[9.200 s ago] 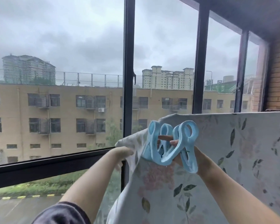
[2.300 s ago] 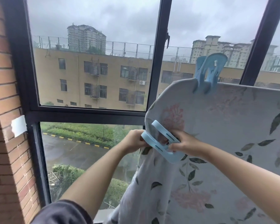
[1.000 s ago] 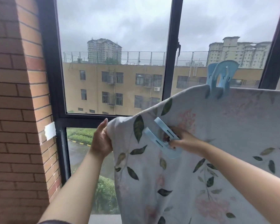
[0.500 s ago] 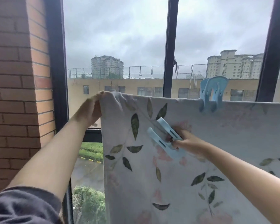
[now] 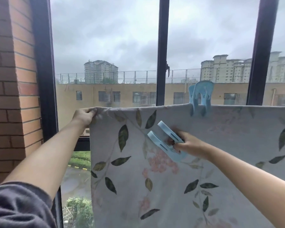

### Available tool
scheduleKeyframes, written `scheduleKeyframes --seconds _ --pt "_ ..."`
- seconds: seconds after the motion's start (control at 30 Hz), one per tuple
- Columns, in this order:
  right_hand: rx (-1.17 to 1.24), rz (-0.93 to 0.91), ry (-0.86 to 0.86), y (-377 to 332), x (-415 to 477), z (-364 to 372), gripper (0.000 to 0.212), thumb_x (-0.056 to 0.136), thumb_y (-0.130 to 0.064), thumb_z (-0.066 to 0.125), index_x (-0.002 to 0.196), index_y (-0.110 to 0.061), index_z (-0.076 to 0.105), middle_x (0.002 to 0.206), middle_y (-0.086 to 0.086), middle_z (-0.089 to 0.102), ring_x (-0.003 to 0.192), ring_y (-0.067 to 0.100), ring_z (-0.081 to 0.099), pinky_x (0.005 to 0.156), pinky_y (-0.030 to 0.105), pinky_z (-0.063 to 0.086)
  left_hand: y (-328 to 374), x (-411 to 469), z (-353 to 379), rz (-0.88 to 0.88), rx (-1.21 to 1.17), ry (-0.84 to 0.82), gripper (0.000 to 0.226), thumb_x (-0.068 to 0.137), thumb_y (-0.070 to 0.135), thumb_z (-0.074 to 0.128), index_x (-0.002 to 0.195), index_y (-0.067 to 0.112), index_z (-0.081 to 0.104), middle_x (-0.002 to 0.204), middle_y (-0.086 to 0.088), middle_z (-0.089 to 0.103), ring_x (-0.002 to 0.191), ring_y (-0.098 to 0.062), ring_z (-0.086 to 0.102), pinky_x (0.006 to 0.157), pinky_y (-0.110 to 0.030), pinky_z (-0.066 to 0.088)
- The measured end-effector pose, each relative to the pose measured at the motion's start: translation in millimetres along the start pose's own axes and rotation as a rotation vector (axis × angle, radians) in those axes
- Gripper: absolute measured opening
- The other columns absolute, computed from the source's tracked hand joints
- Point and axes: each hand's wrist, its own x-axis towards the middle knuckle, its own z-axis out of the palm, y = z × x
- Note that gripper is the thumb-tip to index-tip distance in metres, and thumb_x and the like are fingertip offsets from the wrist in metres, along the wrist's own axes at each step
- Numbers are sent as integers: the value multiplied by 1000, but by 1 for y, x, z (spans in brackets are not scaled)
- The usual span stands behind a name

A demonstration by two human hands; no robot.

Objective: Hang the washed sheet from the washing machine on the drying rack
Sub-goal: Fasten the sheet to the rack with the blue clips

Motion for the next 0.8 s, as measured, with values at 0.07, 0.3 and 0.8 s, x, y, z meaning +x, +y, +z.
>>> scheduleKeyframes --seconds 0.07,0.3,0.8 --pt "4 19 -2 3 -4 -1 46 61 -45 57 107 -40 54 103 -7 65 95 11 61 82 27 49 -5 3 10 -29 70 42 20 92 23 59 103 9 69 101 -9 67 87 -22 56 82 -40 52" --pt "54 135 60 37 -20 -2 39 70 -33 61 109 -35 56 98 -3 65 89 15 62 73 31 51 -21 -15 71 -34 136 -127 52 94 13 51 143 10 35 139 -16 46 125 -31 46 96 -35 41" --pt "-202 477 28 216 -119 -45 44 80 -16 61 122 -18 46 111 0 53 89 9 54 62 16 39 -50 -202 242 656 608 36 87 83 9 52 153 16 2 160 -9 -8 147 -26 -7 118 -48 -4"
